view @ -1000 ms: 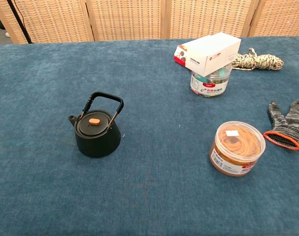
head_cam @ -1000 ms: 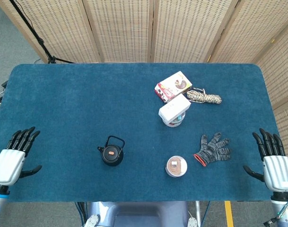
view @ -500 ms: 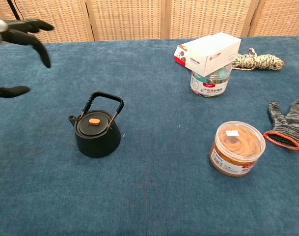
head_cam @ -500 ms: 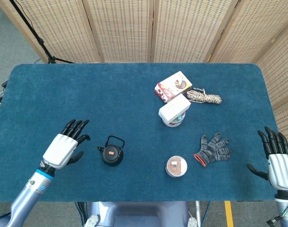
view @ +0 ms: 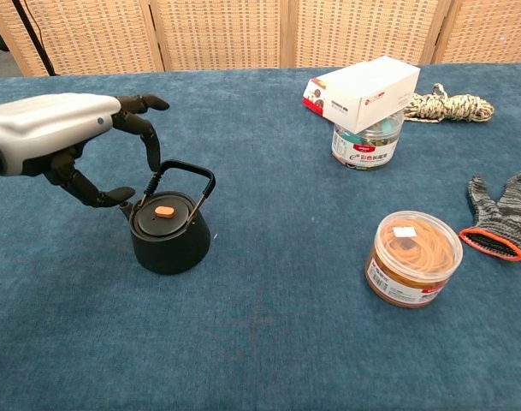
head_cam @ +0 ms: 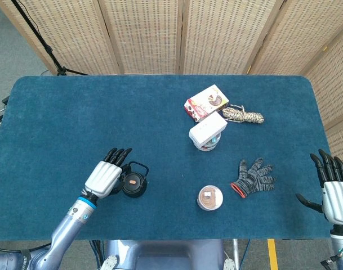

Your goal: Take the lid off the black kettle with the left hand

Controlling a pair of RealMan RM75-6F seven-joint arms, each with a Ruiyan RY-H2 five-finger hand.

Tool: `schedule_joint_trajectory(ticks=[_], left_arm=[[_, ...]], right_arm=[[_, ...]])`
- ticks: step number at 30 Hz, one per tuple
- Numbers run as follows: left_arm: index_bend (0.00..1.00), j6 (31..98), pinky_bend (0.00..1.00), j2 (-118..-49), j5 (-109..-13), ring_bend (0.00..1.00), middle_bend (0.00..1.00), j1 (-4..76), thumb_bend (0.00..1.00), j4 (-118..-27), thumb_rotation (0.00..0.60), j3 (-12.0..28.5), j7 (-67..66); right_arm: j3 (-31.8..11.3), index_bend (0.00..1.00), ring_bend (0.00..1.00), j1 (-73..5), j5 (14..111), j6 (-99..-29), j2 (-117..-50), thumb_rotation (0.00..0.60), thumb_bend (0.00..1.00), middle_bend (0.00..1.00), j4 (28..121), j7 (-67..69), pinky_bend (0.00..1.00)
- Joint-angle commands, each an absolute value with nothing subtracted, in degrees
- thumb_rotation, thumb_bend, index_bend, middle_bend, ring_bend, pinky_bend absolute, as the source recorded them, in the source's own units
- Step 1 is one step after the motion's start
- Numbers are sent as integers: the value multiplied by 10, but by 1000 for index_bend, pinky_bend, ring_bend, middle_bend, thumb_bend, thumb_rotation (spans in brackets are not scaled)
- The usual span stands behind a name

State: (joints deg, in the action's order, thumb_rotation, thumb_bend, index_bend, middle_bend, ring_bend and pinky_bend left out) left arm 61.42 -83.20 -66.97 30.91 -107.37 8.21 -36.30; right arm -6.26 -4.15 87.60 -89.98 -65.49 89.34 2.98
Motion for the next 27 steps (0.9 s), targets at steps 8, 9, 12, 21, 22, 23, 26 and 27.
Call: schedule_joint_trajectory(ticks=[8, 9, 12, 21, 22, 23, 26, 27], left_arm=[[475, 616, 0, -848, -658, 0, 0, 319, 369, -1053, 600, 68, -349], [475, 616, 0, -849, -657, 0, 0, 320, 369, -1052, 600, 67, -349], [475, 622, 0, -856, -658, 0, 0, 322, 369, -1049, 600, 63, -350], [475, 625, 0, -876, -636, 0, 0, 333, 369, -1031, 600, 60, -359], [475, 625, 0, -877, -634, 0, 0, 334, 369, -1030, 600, 60, -360], [475, 626, 0, -879, -633, 0, 0, 335, 369, -1029, 600, 60, -361], [475, 627, 0, -883, -628, 0, 0, 338, 369, -1027, 600, 59, -361], [475, 627, 0, -884, -626, 0, 0, 339, 369, -1026, 600, 58, -362]], right_arm=[[-63, 0, 0, -42, 878, -901, -655, 600, 0, 0, 892, 27, 0], [-62, 0, 0, -41, 879, -902, -655, 600, 0, 0, 892, 26, 0], [-61, 0, 0, -40, 881, -905, -655, 600, 0, 0, 895, 25, 0], [-63, 0, 0, -41, 873, -899, -653, 600, 0, 0, 896, 26, 0], [-63, 0, 0, -41, 872, -899, -652, 600, 0, 0, 896, 26, 0], [-63, 0, 0, -41, 872, -899, -652, 600, 0, 0, 897, 26, 0], [-63, 0, 0, -40, 872, -900, -652, 600, 0, 0, 897, 27, 0], [-63, 0, 0, -40, 872, -900, -652, 600, 0, 0, 897, 27, 0]])
